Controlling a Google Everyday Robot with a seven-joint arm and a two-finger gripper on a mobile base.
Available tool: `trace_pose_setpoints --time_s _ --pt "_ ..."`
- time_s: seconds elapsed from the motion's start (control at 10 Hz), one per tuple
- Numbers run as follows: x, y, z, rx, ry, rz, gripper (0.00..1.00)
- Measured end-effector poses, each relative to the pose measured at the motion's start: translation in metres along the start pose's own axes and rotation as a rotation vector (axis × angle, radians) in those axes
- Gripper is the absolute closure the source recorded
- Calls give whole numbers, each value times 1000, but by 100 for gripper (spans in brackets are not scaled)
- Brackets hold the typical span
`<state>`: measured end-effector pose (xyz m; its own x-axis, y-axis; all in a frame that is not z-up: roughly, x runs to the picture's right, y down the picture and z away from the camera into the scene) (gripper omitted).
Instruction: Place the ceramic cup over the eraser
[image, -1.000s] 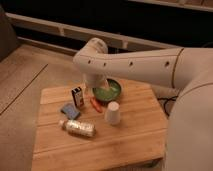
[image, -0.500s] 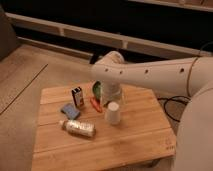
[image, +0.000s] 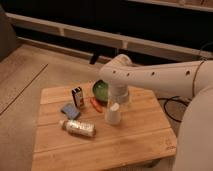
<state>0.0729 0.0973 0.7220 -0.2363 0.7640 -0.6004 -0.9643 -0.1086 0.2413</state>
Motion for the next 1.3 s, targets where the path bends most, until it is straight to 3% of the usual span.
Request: trace_pose_setpoints --time_s 0.2,0.5,0.7,0.9,1.3 --pt "-6 -2 6 -1 -12 1 35" --pt "-37 -27 36 41 -39 -7 35" --pt "-54 -23 46 53 -53 -31 35" --pt "-63 -9 41 58 -84 -63 35" --pt "-66 14 -7 118 -182 -103 35"
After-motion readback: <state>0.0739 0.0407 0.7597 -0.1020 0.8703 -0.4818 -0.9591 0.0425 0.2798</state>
